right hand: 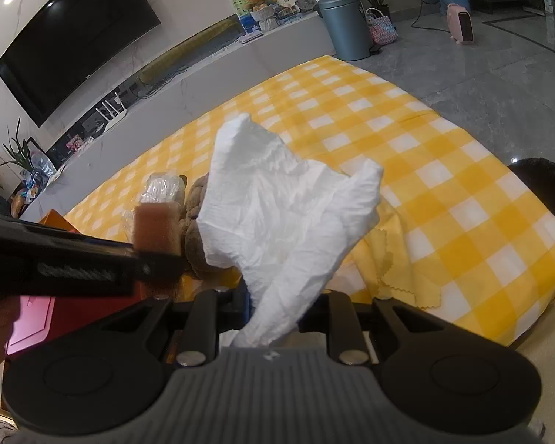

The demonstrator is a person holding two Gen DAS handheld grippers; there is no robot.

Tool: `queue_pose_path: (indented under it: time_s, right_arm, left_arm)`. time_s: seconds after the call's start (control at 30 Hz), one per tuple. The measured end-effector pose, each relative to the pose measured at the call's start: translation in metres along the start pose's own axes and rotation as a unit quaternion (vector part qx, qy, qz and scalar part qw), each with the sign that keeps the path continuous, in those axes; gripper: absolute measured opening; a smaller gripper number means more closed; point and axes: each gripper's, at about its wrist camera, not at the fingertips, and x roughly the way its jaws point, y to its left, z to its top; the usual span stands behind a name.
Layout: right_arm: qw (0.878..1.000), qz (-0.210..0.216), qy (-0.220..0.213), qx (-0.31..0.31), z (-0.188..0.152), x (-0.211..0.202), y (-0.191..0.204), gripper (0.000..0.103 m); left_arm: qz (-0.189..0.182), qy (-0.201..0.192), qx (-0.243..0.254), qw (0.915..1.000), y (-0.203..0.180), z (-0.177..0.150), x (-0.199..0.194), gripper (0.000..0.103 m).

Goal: Organize soft objects
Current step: 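Close the left tool on the brown bear sponge and lift it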

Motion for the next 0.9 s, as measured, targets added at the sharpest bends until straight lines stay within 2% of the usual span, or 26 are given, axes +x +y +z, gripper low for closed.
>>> queue_pose_path:
  time_s: [0.03, 0.1, 0.17, 0.27, 0.4, 0.47, 0.63, 0.7, 0.83, 0.9]
  right_arm:
    - [1.0, 0.0, 0.0, -0.001, 0.0, 0.0, 0.0, 0.019]
    - [1.0, 0.0, 0.0, -0.002, -0.001, -0.001, 0.001, 0.019]
    - [1.0, 0.001, 0.001, -0.001, -0.001, -0.001, -0.001, 0.019]
    - [1.0, -0.002, 0.001, -0.001, -0.001, -0.001, -0.001, 0.019]
    - [1.0, -0.008, 0.0, -0.013, -0.001, -0.001, 0.005, 0.019]
    - [1.0, -0.011, 0.001, -0.012, -0.002, -0.001, 0.004, 0.019]
    - [1.0, -0.006, 0.002, -0.007, -0.001, -0.001, 0.002, 0.019]
    - [1.0, -0.007, 0.002, -0.01, -0.001, -0.001, 0.003, 0.019]
    - [1.0, -0.005, 0.0, -0.007, -0.001, -0.002, 0.002, 0.019]
    - [1.0, -0.002, -0.001, -0.004, -0.001, -0.002, 0.0, 0.019]
  left_arm:
    - [0.005, 0.005, 0.003, 1.0, 0.0, 0.002, 0.004, 0.058]
    - [0.007, 0.024, 0.005, 0.9997, 0.002, 0.009, 0.015, 0.077]
    - [0.005, 0.037, 0.011, 0.9993, 0.004, 0.015, 0.025, 0.088]
    - [-0.008, 0.067, 0.03, 0.9972, 0.007, 0.02, 0.043, 0.094]
    - [-0.041, 0.104, -0.014, 0.9936, 0.018, 0.024, 0.067, 0.095]
    - [-0.054, 0.105, -0.035, 0.9925, 0.024, 0.023, 0.072, 0.089]
    - [-0.057, 0.084, -0.03, 0.9944, 0.025, 0.014, 0.06, 0.084]
    - [-0.063, 0.08, -0.043, 0.9939, 0.028, 0.011, 0.051, 0.083]
    - [-0.094, 0.034, -0.051, 0.9937, 0.036, 0.006, 0.022, 0.083]
    - [-0.096, 0.014, -0.053, 0.9938, 0.036, 0.004, 0.007, 0.083]
